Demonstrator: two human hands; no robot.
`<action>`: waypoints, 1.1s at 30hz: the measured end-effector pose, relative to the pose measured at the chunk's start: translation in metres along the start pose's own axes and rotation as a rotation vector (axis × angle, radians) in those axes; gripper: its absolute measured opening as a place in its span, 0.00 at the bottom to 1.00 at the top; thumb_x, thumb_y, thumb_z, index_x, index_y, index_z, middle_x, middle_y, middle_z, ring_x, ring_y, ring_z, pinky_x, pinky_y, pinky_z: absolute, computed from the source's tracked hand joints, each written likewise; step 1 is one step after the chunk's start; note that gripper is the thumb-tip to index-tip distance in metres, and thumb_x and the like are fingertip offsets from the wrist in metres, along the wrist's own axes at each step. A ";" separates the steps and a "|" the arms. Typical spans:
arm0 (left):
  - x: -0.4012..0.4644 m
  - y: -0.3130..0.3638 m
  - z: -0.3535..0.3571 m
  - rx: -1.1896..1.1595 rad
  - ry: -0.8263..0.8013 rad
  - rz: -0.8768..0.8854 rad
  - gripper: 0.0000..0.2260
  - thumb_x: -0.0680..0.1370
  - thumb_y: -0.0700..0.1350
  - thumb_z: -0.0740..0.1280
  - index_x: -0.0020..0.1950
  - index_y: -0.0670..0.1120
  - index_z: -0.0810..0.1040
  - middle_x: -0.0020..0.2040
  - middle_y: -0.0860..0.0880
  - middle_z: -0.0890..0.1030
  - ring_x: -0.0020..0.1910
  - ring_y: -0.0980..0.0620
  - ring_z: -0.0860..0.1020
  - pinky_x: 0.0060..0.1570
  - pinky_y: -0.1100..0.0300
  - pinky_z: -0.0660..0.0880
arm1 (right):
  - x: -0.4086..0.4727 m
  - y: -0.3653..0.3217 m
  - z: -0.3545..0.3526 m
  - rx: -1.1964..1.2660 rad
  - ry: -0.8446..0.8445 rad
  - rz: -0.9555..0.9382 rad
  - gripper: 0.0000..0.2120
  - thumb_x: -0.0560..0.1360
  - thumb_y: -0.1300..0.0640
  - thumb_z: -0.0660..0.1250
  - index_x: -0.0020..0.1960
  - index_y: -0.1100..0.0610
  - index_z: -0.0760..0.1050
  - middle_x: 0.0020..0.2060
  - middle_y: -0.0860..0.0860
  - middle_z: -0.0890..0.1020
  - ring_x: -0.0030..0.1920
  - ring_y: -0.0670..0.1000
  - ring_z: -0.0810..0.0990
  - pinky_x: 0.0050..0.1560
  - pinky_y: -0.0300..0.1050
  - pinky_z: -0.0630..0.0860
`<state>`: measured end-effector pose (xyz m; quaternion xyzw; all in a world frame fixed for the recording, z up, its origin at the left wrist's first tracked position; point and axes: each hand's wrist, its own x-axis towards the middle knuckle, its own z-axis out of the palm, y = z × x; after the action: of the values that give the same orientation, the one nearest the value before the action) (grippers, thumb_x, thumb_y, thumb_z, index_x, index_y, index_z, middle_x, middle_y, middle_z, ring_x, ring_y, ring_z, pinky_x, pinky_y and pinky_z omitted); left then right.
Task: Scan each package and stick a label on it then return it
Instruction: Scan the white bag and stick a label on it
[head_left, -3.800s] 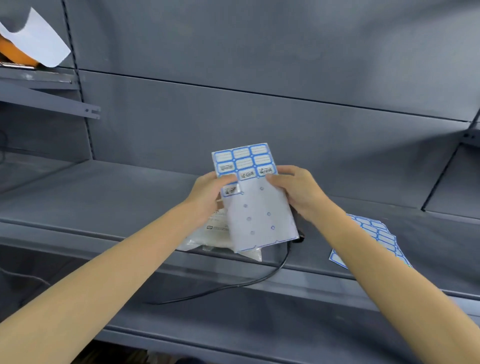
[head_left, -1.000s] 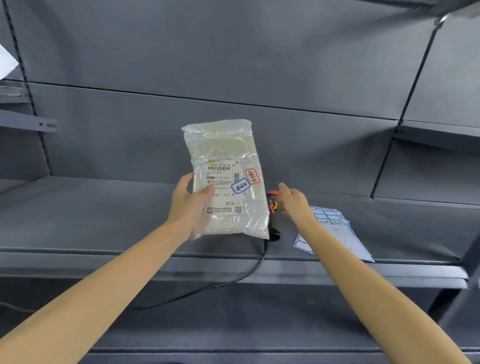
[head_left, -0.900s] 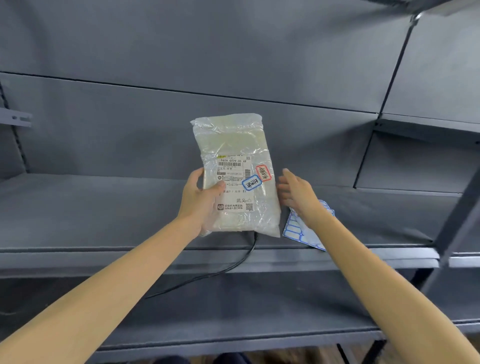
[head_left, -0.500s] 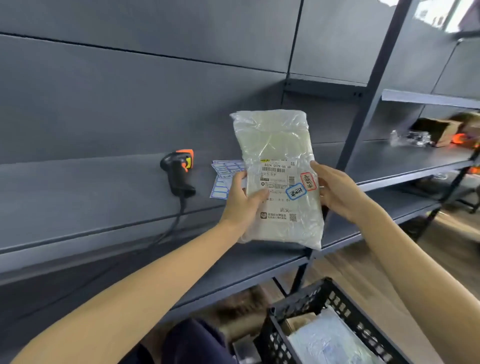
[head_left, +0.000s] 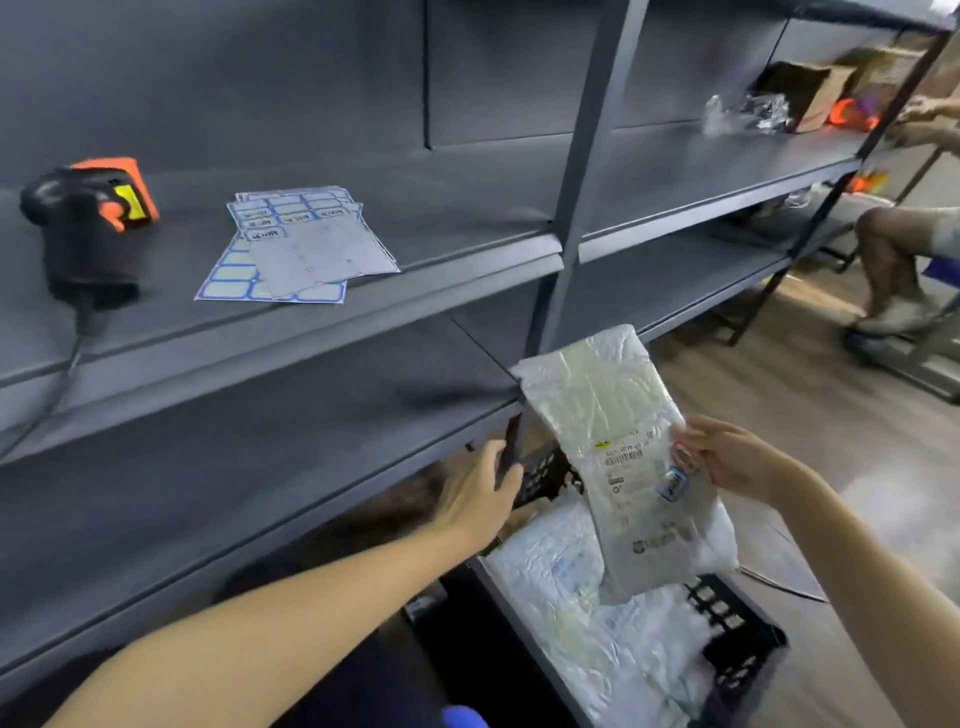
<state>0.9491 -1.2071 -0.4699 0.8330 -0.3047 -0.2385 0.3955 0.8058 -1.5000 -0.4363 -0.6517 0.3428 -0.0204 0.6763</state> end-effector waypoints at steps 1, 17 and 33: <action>0.001 -0.008 0.009 0.066 0.016 -0.014 0.20 0.82 0.54 0.55 0.73 0.50 0.62 0.70 0.48 0.70 0.68 0.48 0.68 0.66 0.53 0.65 | 0.009 0.018 -0.007 -0.015 -0.014 0.041 0.18 0.73 0.58 0.66 0.58 0.68 0.73 0.51 0.66 0.79 0.44 0.59 0.83 0.46 0.55 0.80; -0.009 -0.125 0.082 0.508 0.039 -0.285 0.22 0.81 0.52 0.56 0.75 0.49 0.61 0.71 0.48 0.69 0.68 0.48 0.67 0.68 0.57 0.60 | 0.104 0.205 0.051 -0.764 -0.091 0.320 0.08 0.80 0.58 0.62 0.57 0.57 0.75 0.57 0.62 0.79 0.52 0.57 0.80 0.48 0.45 0.78; -0.004 -0.132 0.087 0.693 -0.009 -0.232 0.24 0.81 0.51 0.54 0.77 0.50 0.57 0.72 0.52 0.66 0.74 0.48 0.59 0.73 0.53 0.52 | 0.108 0.239 0.076 -1.030 0.168 0.211 0.26 0.72 0.56 0.72 0.67 0.58 0.68 0.62 0.54 0.75 0.58 0.51 0.74 0.59 0.43 0.72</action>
<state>0.9335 -1.1827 -0.6252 0.9455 -0.2728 -0.1680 0.0586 0.8248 -1.4495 -0.7040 -0.8574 0.4253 0.1667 0.2372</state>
